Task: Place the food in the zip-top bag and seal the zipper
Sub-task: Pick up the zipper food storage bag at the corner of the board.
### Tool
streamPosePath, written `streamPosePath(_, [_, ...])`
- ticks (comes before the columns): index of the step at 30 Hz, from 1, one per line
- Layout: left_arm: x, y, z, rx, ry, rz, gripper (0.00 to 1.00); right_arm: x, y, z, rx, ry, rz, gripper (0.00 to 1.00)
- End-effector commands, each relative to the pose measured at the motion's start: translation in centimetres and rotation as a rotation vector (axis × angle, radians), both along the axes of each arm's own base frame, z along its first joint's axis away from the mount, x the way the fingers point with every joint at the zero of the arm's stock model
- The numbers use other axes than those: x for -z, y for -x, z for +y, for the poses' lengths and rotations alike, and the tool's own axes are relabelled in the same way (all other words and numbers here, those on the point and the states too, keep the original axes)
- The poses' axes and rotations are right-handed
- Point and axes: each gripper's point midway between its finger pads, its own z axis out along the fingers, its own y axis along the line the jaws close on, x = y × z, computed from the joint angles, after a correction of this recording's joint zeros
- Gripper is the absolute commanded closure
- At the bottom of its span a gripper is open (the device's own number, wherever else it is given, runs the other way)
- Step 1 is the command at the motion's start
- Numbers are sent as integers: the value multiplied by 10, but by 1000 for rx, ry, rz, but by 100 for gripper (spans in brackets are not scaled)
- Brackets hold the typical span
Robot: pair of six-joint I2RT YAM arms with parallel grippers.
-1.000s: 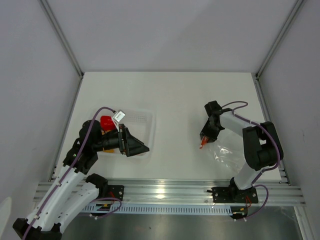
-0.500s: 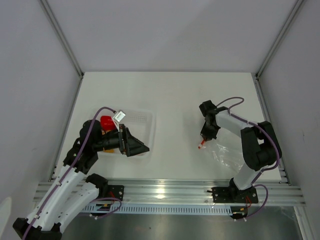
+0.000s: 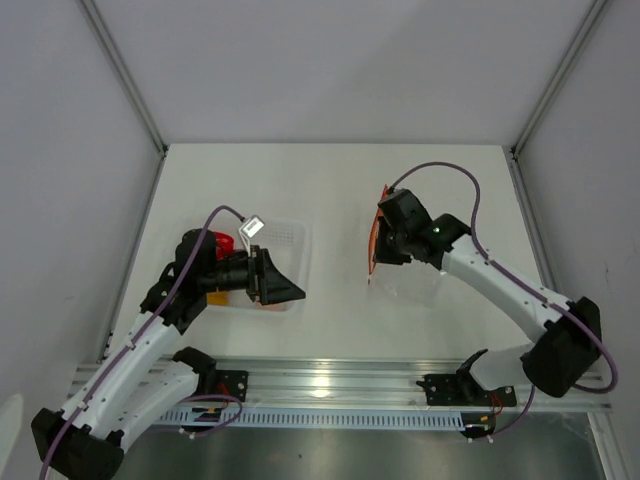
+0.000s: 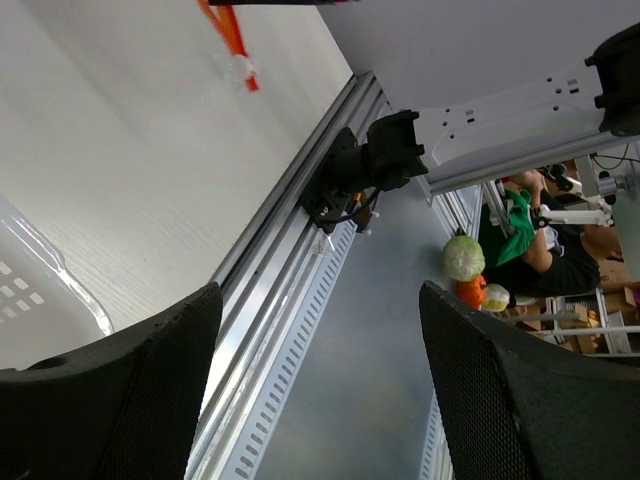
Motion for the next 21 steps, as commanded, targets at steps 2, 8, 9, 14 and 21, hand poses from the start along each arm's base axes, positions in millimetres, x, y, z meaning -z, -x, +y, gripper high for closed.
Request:
streamPosePath(2, [-14, -2, -9, 28, 22, -50, 19, -39, 27, 39, -196, -224, -111, 100])
streamPosePath(8, [0, -21, -13, -55, -48, -17, 21, -55, 59, 72, -300, -280, -140, 100])
streamPosePath(9, [0, -21, -15, -55, -53, -19, 21, -53, 62, 76, -304, -281, -129, 100])
streamPosePath(14, [2, -33, -23, -101, -102, -47, 21, -55, 78, 100, -346, -293, -131, 100])
streamPosePath(21, [16, -50, -31, -128, -158, -36, 32, -62, 88, 117, -364, -290, -145, 100])
